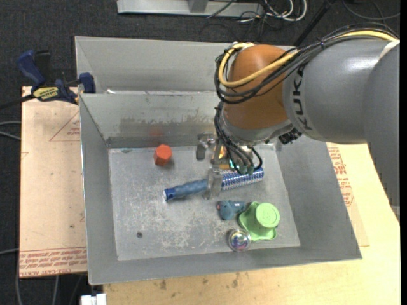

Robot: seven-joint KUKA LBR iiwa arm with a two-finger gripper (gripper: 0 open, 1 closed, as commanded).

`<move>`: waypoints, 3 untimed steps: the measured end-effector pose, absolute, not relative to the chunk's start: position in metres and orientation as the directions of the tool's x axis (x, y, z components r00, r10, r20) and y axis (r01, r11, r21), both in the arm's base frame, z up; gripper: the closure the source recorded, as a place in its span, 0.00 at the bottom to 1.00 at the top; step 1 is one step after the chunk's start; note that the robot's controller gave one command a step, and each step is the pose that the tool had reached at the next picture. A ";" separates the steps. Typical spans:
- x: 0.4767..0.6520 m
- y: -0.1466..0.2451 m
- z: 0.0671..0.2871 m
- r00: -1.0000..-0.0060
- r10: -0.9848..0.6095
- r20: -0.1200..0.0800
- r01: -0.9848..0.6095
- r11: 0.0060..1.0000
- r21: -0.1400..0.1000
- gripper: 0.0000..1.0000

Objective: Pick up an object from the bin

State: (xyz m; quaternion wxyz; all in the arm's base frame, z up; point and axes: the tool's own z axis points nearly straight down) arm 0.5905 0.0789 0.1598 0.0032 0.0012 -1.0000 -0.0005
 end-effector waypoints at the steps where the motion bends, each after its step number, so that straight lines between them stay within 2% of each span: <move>1: 0.579 0.049 0.065 -1.000 0.016 0.007 0.016 1.000 0.000 0.00; 3: 0.581 0.051 0.066 -1.000 0.018 -0.001 0.018 1.000 0.002 0.00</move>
Offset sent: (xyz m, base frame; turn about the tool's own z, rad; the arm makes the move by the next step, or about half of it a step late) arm -0.0092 -0.0293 -0.0898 0.0153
